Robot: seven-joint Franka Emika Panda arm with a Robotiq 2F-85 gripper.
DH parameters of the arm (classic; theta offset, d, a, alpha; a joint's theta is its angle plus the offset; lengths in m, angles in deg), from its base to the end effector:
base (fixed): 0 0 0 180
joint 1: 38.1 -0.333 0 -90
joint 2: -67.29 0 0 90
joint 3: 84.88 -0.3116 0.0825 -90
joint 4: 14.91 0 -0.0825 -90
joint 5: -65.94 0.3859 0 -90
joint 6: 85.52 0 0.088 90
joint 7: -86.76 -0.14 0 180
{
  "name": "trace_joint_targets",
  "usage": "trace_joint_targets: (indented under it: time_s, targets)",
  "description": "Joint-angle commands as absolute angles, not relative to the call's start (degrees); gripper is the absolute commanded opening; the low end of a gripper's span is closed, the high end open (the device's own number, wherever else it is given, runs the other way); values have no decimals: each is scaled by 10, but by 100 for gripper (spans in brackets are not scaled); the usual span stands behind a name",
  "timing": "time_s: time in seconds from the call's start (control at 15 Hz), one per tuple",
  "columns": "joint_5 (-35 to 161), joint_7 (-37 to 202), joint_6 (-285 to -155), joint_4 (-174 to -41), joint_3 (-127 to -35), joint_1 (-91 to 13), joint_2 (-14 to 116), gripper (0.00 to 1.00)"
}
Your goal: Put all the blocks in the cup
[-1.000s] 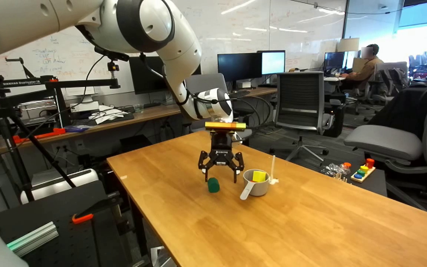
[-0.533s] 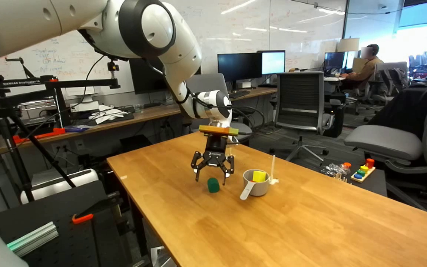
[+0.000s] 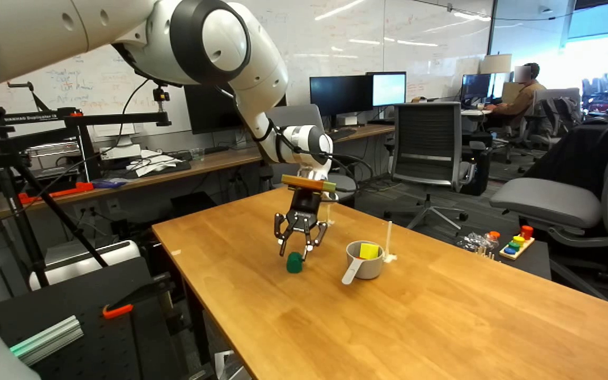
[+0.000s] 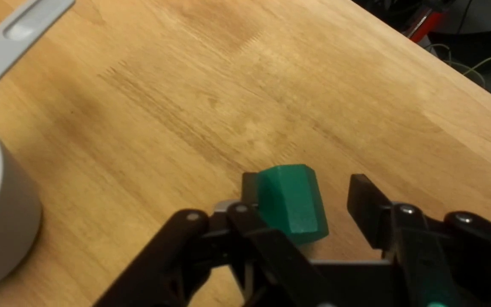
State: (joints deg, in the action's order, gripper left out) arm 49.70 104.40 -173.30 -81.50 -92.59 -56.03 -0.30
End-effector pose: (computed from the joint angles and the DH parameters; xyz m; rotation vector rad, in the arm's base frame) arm 0.5774 0.2204 0.0091 2.5069 1.1109 -1.1396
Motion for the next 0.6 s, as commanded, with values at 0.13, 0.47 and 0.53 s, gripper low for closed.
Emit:
trace_joint_targets:
  time_s: [0.13, 0.47, 0.53]
  targets:
    - [516, 1033, -1733, -793, -930, -548, -13, 15]
    - [529, 1028, -1727, -790, -928, -540, -11, 62]
    - [528, 1028, -1727, -790, -927, -541, -11, 62]
